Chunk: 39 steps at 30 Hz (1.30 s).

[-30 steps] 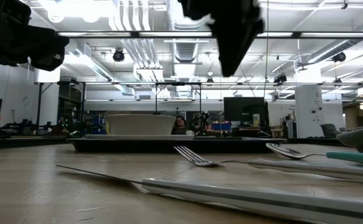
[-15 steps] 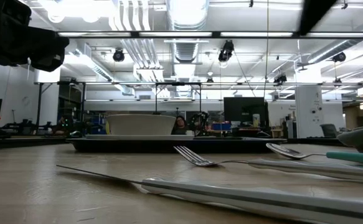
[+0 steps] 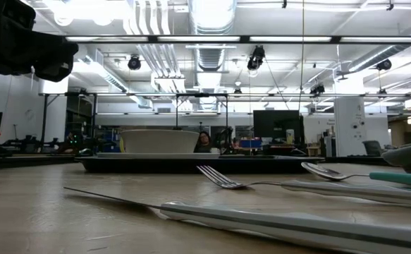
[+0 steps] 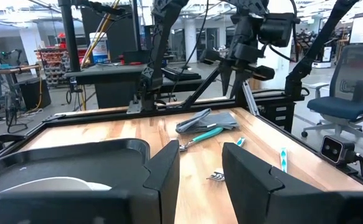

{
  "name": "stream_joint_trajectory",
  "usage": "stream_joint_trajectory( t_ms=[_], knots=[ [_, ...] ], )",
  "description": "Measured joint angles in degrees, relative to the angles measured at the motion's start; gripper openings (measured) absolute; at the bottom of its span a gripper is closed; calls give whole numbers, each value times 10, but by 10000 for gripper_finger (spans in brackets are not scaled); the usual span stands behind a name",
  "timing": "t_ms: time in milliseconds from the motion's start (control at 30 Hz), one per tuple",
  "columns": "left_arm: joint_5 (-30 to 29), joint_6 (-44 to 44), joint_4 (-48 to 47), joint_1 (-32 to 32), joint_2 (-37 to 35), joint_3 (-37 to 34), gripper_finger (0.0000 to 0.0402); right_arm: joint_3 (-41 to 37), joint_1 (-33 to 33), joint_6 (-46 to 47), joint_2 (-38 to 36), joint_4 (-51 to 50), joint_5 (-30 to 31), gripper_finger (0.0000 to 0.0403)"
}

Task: Set up tray
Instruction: Put the gray napkin on the black serving tray beside the white plate

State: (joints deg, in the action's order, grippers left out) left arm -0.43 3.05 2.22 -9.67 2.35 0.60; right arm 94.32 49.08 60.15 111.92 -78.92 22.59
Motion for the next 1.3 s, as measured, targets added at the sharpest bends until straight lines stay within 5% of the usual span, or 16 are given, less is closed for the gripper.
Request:
stream_joint_trajectory(
  t_ms=[433, 1000, 1300],
  knots=[
    [0, 0, 0, 0, 0, 0, 102, -5, 3, 42, 0, 5, -8, 76],
    [0, 0, 0, 0, 0, 0, 102, -64, 20, 99, 1, -30, -52, 260],
    [0, 0, 0, 0, 0, 0, 102, -127, 22, 108, 1, -28, -57, 294]
  ],
)
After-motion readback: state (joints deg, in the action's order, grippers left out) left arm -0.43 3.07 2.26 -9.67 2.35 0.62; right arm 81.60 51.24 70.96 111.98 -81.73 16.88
